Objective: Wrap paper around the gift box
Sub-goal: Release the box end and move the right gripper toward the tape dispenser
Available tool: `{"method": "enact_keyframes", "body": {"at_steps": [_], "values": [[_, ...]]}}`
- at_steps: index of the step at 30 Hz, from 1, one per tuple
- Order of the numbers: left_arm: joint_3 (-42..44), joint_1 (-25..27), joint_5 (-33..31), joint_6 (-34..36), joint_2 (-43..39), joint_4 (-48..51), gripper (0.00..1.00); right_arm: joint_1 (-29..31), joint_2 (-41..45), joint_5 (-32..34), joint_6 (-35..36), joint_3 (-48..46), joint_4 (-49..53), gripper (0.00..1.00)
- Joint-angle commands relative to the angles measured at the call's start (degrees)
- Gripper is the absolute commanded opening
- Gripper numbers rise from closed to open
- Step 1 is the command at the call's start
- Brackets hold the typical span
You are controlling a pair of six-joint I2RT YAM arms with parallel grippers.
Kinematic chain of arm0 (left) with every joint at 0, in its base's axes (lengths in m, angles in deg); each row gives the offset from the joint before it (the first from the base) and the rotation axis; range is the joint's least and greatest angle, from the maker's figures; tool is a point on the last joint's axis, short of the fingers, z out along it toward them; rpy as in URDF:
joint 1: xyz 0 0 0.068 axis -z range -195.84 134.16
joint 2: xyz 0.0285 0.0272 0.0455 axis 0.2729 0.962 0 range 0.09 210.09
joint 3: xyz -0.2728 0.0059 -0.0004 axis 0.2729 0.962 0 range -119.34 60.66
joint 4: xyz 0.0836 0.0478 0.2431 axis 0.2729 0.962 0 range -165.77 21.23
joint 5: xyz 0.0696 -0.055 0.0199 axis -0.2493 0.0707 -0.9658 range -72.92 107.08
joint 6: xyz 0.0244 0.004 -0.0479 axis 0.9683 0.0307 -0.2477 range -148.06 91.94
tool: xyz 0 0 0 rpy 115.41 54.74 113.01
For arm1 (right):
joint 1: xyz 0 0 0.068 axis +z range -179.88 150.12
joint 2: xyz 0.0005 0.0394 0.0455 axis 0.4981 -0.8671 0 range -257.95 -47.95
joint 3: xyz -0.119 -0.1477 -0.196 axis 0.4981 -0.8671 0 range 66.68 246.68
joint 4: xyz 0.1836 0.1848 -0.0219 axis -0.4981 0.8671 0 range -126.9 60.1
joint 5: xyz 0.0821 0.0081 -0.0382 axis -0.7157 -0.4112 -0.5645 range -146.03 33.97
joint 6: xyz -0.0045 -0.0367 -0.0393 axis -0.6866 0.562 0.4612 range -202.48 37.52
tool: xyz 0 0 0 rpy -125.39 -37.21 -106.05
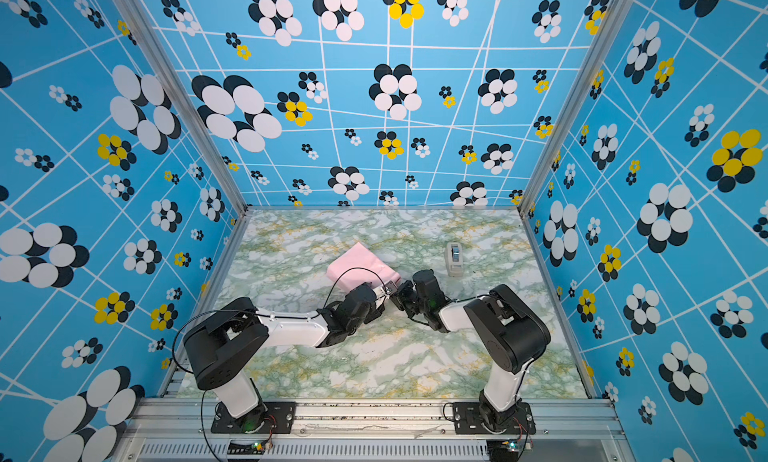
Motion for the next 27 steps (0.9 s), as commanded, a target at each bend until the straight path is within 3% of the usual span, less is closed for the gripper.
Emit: {"method": "enact_keyframes", "body": {"at_steps": [1,4,8,15,21,27], "values": [[3.1,-0.1,-0.4,-3.3,2.0,3.5,0.57,0.3,1.7,0.2,0.7,-0.6,-0.6,0.00],[4.0,-0.2,-0.3,-4.3,2.1,3.3,0.57,-0.4,5.1,0.4,2.4,-2.2,0.6,0.02],[5.4,-0.8,0.9,-6.5,1.6,2.3,0.58,-3.7,12.4,0.3,7.5,-5.3,4.6,0.18],[7.2,-2.2,3.2,-9.5,1.5,1.2,0.58,-18.7,19.2,-9.0,25.4,0.5,23.9,0.30],[8.5,-2.8,4.4,-10.8,1.0,0.5,0.59,-29.0,14.6,-13.2,48.2,15.5,47.7,0.33],[9.2,-3.2,5.1,-11.4,0.9,0.5,0.59,-34.7,6.7,-13.7,64.5,27.8,64.7,0.33]]}}
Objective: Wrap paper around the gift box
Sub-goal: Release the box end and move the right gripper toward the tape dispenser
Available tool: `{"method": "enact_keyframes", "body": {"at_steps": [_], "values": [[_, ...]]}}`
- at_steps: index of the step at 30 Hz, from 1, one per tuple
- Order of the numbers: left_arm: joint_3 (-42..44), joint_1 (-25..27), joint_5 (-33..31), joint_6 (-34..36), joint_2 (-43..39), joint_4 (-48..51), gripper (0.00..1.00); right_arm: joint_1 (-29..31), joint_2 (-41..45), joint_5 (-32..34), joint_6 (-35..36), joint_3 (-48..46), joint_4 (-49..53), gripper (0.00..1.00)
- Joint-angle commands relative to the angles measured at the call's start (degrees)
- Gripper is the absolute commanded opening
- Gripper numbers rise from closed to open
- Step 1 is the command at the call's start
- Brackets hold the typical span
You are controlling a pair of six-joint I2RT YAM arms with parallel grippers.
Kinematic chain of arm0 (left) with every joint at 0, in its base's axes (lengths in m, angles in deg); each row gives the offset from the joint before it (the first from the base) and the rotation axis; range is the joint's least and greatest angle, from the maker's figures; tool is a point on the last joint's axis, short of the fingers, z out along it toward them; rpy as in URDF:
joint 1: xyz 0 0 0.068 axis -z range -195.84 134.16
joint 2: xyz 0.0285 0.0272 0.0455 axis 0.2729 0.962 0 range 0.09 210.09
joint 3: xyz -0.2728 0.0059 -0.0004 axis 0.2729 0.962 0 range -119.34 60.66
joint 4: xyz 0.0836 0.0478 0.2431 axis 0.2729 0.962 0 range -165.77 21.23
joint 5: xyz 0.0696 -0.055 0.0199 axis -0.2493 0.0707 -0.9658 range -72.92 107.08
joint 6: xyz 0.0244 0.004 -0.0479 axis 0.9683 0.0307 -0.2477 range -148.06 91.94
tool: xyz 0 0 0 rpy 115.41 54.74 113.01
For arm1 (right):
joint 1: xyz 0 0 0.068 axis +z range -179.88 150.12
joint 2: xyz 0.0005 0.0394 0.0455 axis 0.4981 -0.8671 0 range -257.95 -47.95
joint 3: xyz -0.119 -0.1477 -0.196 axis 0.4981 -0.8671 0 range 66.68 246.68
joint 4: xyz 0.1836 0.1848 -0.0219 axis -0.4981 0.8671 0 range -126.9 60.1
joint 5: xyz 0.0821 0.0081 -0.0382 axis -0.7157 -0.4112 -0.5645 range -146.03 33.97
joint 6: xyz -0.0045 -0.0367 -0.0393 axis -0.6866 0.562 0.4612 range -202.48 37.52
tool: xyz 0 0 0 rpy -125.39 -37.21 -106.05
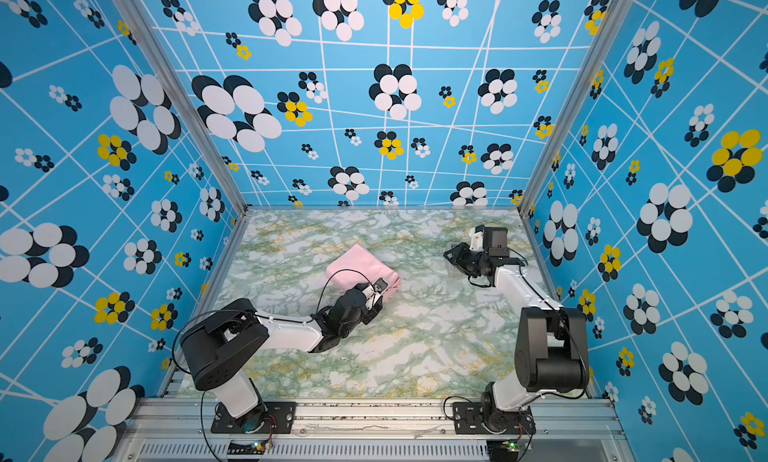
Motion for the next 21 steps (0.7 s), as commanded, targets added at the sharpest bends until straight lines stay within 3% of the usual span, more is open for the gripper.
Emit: {"method": "enact_keyframes", "body": {"at_steps": [1,9,21], "values": [[3.5,-1.4,0.7,-3.1,1.6,11.3,0.59,-2.4,-4.0,-1.1,14.5,4.5,16.0,0.33],[3.1,-1.5,1.1,-3.1,1.8,11.7,0.59,-6.5,-12.9,-1.1,22.6,13.8,22.4,0.34],[2.9,-1.9,1.5,-3.9,2.3,11.2,0.59,-8.4,-23.4,-13.8,25.1,19.9,18.6,0.36]]}}
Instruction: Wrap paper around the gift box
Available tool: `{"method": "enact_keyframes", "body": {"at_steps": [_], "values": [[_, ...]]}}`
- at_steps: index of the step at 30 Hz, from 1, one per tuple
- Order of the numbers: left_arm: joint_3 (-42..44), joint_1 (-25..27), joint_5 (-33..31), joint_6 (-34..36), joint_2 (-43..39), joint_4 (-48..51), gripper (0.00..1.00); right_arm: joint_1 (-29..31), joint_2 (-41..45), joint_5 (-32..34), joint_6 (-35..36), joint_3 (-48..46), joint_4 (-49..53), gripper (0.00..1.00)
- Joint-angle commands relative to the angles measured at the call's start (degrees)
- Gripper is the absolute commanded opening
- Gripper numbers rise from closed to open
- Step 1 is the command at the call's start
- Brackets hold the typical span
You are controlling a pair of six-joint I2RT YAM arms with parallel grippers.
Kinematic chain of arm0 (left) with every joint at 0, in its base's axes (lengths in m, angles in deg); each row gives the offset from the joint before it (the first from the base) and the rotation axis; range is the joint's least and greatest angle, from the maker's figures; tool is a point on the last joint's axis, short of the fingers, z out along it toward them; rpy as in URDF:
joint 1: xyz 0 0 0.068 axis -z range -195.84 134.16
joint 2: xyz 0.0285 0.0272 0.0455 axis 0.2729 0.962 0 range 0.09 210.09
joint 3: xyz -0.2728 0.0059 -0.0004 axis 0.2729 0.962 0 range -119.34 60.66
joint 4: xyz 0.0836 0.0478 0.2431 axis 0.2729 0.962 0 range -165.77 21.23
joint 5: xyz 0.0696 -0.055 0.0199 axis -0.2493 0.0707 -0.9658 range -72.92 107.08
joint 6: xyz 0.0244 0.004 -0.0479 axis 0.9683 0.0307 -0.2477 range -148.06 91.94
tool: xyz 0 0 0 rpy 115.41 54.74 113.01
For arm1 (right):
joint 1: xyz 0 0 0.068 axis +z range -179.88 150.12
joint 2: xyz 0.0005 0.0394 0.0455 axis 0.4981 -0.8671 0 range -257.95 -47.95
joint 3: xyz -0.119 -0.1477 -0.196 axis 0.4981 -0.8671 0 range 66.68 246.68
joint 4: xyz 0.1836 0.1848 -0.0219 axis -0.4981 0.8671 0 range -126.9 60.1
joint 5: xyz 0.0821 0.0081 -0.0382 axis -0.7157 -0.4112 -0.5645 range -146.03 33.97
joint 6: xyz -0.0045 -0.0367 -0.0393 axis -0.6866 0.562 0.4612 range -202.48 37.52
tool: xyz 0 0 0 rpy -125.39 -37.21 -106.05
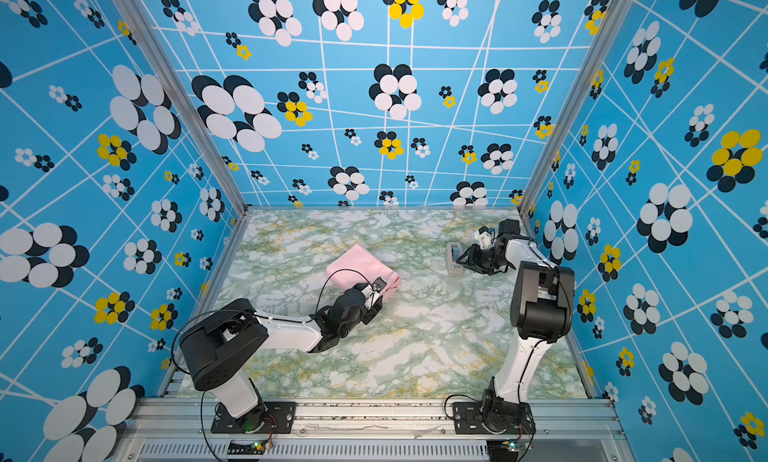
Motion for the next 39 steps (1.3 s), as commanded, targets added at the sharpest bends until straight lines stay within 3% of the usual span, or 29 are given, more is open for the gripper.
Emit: {"method": "enact_keyframes", "body": {"at_steps": [1,8,19,39], "values": [[2.8,-1.6,1.1,-3.0,2.3,11.3,0.59,-0.1,-2.5,-4.9,1.9,2.2,0.2,0.36],[2.7,-2.0,1.0,-3.2,2.3,11.1,0.59,-0.2,-5.4,-5.7,2.7,4.5,0.9,0.36],[2.6,-2.0,1.2,-3.2,2.6,11.0,0.59,-0.3,-6.1,-0.6,2.4,5.6,0.5,0.39],[2.5,-2.3,1.3,-3.1,3.0,10.6,0.59,-0.4,-13.2,-7.5,5.5,9.9,6.6,0.35]]}}
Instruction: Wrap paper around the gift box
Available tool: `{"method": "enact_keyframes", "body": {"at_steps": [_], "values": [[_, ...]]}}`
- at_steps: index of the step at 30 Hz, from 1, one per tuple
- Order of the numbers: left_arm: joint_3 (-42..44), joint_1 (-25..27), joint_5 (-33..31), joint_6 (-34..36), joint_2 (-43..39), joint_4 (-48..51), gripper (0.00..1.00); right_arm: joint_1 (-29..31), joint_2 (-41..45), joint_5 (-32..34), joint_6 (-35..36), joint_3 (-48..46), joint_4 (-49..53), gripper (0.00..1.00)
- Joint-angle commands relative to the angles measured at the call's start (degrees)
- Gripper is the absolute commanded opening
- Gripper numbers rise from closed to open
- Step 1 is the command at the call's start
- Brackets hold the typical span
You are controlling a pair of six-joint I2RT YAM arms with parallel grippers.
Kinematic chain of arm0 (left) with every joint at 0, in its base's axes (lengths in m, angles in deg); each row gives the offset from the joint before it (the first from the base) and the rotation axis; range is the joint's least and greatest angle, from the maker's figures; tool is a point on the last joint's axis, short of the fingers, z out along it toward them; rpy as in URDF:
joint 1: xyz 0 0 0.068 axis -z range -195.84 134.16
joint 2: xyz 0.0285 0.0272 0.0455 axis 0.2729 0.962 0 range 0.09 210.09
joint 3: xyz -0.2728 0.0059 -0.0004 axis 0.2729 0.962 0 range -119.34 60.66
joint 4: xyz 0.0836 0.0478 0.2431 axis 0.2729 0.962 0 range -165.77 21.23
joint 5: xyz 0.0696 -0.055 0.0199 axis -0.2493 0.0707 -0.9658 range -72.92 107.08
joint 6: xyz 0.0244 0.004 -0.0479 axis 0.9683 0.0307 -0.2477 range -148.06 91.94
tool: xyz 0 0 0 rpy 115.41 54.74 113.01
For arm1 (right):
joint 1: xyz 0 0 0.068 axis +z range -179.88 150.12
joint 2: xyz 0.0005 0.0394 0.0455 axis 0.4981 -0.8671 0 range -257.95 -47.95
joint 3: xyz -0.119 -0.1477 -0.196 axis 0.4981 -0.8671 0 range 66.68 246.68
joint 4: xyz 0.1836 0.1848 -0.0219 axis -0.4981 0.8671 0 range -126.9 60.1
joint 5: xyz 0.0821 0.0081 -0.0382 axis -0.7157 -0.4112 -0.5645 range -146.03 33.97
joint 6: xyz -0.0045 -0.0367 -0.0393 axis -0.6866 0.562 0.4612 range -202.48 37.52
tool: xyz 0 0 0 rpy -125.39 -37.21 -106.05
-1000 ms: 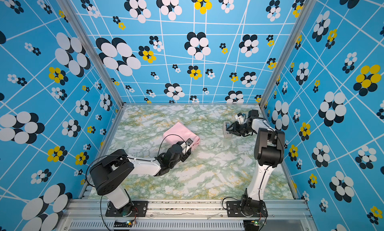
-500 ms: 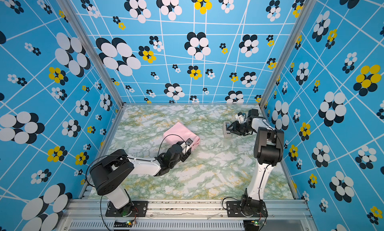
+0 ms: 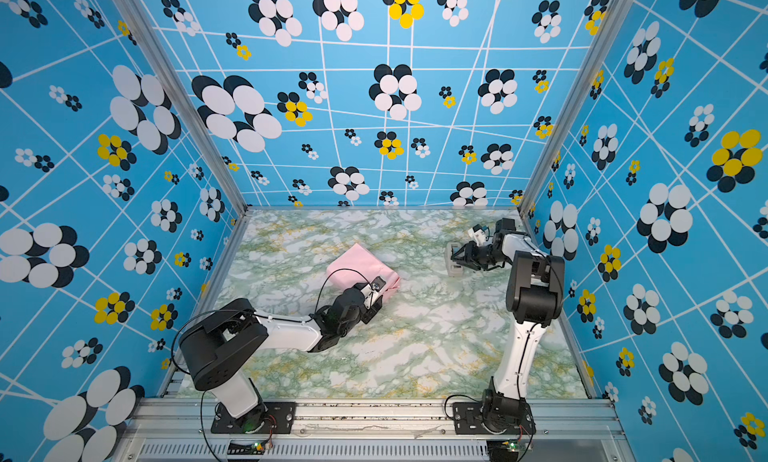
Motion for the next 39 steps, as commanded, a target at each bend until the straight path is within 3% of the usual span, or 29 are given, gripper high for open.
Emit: {"method": "enact_keyframes", "body": {"at_steps": [1,10,16,22,29,39], "values": [[2.5,-1.7,0.5,-2.2,3.1,10.8,0.59,-0.2,-3.6,-0.2,1.8,1.1,3.5,0.34],[2.4,-1.7,0.8,-2.2,3.1,10.8,0.59,-0.7,-5.1,-1.4,0.2,2.4,4.7,0.37],[2.3,-1.8,0.9,-2.2,3.1,10.8,0.59,-2.2,-5.6,-6.2,-2.0,2.3,4.5,0.40],[2.2,-1.8,1.1,-2.1,3.5,10.7,0.59,-2.3,-5.9,-6.4,-0.3,3.0,8.0,0.39],[2.1,-1.8,1.1,-2.0,3.6,10.7,0.59,-2.2,-5.3,0.3,-0.2,2.4,7.4,0.41],[2.0,-1.8,1.0,-1.8,3.6,10.7,0.59,-1.0,-7.0,2.5,2.8,5.2,11.5,0.38]]}}
